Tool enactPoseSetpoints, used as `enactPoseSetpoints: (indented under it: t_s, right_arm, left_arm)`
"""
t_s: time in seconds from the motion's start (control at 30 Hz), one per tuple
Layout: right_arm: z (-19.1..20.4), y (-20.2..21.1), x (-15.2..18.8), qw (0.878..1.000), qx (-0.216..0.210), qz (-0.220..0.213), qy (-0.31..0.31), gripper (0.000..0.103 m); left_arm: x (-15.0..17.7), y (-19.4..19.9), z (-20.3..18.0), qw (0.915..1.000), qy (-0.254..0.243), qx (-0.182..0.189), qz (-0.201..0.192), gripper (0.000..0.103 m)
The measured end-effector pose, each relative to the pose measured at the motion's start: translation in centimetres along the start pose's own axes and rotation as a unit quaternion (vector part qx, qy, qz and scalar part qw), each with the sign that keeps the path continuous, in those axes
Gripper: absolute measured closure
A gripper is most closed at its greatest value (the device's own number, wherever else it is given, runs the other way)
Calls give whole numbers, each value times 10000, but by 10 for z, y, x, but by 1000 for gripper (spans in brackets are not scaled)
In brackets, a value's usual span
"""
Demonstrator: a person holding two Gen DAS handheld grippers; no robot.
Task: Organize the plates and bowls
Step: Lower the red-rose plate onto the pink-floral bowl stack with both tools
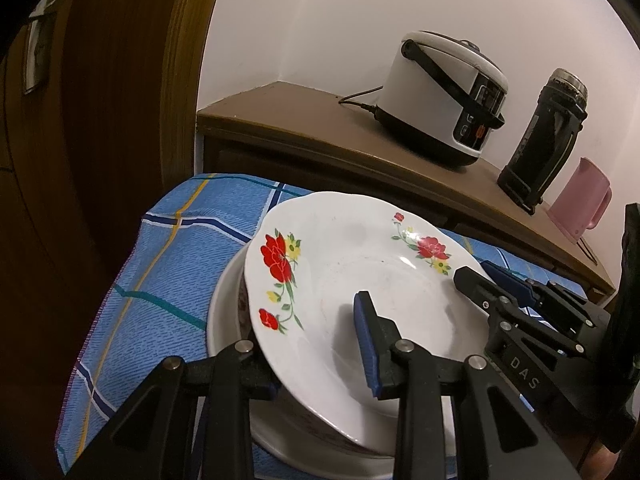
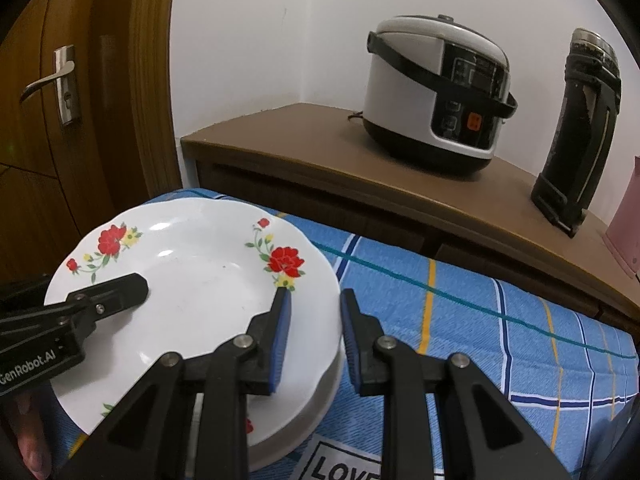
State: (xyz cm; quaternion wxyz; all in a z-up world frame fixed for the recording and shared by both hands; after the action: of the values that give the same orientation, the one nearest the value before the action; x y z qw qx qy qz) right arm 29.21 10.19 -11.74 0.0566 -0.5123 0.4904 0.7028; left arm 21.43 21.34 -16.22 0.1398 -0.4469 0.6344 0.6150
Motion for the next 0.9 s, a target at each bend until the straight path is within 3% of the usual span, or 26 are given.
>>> enactPoseSetpoints:
  t_s: [0.2, 0.9]
  right_arm:
    - [0, -3, -2, 10000, -4, 46, 37, 78]
    - [2, -6, -1, 9999, -10, 110, 130, 78]
  left_arm:
    - [1, -1, 0, 9999, -91, -76, 23, 64]
    - [-1, 1, 1, 9994, -197, -272, -71, 64]
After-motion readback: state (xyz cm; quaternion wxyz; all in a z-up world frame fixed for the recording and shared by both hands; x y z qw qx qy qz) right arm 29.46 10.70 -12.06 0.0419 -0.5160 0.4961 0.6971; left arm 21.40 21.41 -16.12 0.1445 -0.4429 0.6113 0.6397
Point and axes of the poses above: each gripper's, at about its wrist camera, not at the fingertips, and y roughly against the way its jaws point, z to its left, x to its underside, the point moved 10 cm from there along -y, roughly the way its jaws point, and after that the axes turned 7 degrees about -x, right-handed, at the moved point
